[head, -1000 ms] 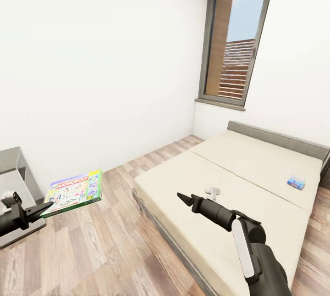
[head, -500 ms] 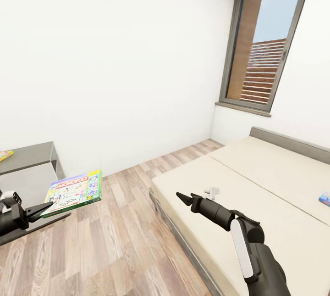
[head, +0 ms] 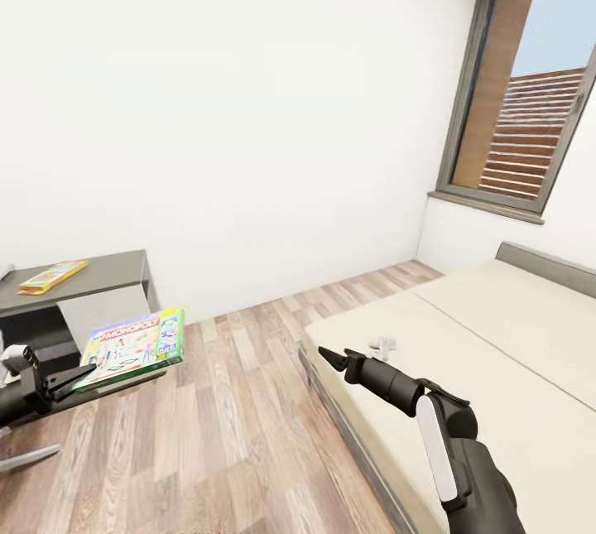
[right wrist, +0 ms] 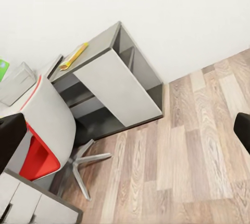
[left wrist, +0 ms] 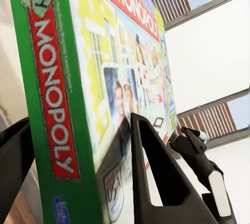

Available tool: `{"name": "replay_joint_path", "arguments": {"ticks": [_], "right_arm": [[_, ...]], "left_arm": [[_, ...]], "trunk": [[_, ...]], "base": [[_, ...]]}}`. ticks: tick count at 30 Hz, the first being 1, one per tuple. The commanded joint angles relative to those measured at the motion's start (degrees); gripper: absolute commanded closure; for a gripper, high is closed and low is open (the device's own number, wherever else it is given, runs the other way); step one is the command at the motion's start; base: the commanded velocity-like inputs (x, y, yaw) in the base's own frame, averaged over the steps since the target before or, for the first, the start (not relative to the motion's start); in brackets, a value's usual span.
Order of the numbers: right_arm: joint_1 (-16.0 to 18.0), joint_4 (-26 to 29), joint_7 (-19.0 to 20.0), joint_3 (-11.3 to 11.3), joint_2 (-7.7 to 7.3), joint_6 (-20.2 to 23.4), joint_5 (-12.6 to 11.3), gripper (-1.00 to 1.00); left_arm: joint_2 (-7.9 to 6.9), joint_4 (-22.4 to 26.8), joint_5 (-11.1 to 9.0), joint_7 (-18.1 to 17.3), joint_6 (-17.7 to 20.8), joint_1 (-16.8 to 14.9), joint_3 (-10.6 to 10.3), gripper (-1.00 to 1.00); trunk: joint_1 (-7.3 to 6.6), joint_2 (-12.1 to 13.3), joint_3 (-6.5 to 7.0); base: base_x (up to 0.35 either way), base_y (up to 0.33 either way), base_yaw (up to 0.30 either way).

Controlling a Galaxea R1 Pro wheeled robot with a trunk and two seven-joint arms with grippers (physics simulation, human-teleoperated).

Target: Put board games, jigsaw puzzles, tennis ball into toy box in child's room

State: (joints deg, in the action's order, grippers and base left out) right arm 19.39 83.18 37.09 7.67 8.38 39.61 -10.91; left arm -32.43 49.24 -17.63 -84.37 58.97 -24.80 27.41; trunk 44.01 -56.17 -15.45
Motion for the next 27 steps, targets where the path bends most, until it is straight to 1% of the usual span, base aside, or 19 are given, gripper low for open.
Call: {"name": "replay_joint_path", "arguments": {"ticks": [1,27], "right_arm": [[0.0,0.0,0.2,0.2,0.06,0.4,-0.2,-1.0],[0.0,0.0,0.2,0.2,0.06,0.2,-0.3,-1.0]], "left_arm": [[0.0,0.0,-0.1,-0.2,0.6,-0.1,0.0,1.0],[0.0,0.0,-0.3,-0.4,0.6,-0.1,0.0,1.0]], "trunk": [[-0.22,0.4,0.14],[-5.93,10.8,5.71]], "base": [[0.0,0.0,0.283],[0.0,0.0,0.283]]}}
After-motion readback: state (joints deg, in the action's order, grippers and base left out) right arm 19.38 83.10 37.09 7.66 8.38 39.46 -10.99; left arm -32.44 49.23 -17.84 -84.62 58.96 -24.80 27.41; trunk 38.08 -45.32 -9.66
